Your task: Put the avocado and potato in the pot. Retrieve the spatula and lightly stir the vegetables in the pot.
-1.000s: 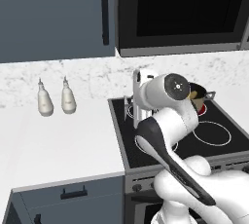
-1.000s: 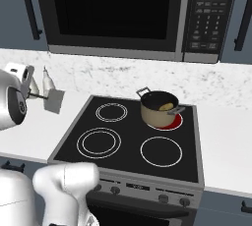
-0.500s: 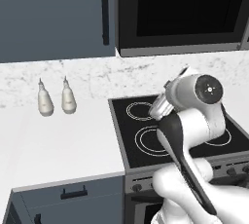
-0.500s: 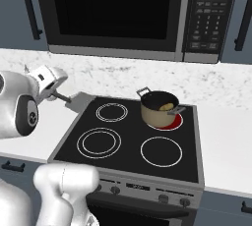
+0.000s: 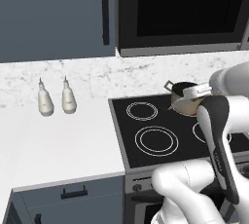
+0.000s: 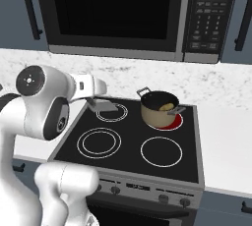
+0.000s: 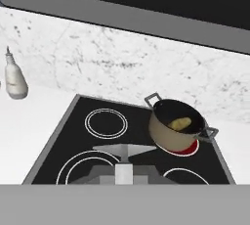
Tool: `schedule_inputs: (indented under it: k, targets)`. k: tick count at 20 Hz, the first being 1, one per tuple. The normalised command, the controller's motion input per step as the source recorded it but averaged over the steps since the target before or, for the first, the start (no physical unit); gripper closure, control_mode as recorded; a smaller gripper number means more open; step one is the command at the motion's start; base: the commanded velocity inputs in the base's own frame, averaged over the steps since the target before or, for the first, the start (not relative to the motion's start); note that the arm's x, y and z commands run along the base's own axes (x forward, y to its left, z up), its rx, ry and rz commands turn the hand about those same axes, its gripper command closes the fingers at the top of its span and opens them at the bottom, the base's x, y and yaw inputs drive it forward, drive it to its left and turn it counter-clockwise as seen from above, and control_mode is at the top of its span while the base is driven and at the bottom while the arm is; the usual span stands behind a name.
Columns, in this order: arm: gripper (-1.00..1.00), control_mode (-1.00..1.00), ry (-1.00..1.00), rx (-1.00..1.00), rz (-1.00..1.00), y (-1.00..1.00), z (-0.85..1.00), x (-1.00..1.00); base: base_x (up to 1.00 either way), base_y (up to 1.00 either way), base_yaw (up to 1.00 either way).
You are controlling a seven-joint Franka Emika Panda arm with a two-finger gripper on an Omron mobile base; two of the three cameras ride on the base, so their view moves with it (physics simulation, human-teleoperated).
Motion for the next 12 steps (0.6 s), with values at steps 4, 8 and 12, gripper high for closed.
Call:
schedule_inputs:
  k: [4, 8, 12]
  targets:
    - [1.0, -1.0, -0.24, 0.21, -0.28, -0.74, 0.0, 0.0, 0.0, 0.0, 0.0]
    - [1.0, -1.0, -0.24, 0.18, -0.27, -0.58, 0.0, 0.04, 0.0, 0.0, 0.0]
    - [1.0, -1.0, 0.03, 0.25, -0.25, -0.44, 0.0, 0.46, 0.0, 0.0, 0.0]
